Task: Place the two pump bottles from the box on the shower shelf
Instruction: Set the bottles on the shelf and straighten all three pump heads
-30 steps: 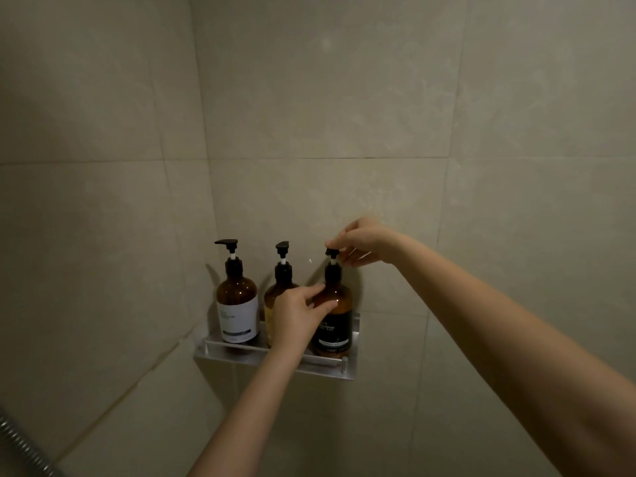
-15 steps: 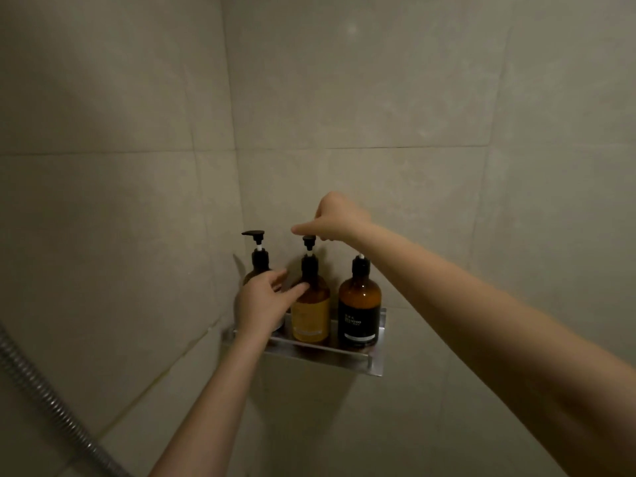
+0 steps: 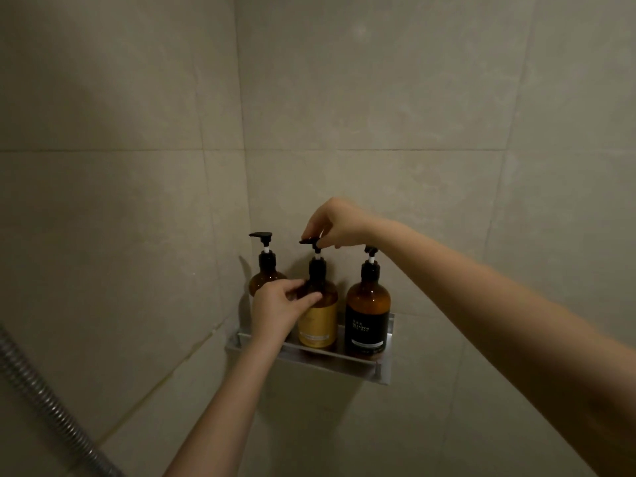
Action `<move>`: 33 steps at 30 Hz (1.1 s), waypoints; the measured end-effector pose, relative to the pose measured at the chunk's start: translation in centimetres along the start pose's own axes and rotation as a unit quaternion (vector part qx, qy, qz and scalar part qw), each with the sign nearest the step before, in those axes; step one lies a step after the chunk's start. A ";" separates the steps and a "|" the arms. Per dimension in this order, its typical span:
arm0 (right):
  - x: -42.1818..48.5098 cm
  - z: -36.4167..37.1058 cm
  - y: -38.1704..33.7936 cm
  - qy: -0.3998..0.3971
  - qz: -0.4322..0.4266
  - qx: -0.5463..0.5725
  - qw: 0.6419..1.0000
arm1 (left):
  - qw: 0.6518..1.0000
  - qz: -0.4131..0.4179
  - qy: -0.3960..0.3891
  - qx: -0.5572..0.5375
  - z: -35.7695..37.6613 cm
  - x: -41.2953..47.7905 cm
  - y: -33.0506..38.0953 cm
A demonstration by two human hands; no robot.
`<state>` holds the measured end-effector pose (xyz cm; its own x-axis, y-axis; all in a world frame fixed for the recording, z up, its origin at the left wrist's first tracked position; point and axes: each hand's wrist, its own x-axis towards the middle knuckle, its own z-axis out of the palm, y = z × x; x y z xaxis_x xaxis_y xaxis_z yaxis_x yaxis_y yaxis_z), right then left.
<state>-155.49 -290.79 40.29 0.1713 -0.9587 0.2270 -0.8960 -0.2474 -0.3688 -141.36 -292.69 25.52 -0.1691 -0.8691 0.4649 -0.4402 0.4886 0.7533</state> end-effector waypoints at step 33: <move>0.4 -0.4 1.0 0.004 0.145 0.114 0.983 | 1.000 0.003 -0.007 -0.004 0.0 -0.2 0.0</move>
<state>-156.47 -291.39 40.34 -0.0826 -0.9926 0.0893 -0.7917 0.0109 -0.6108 -141.29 -292.47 25.46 -0.1834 -0.8672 0.4629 -0.4328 0.4941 0.7540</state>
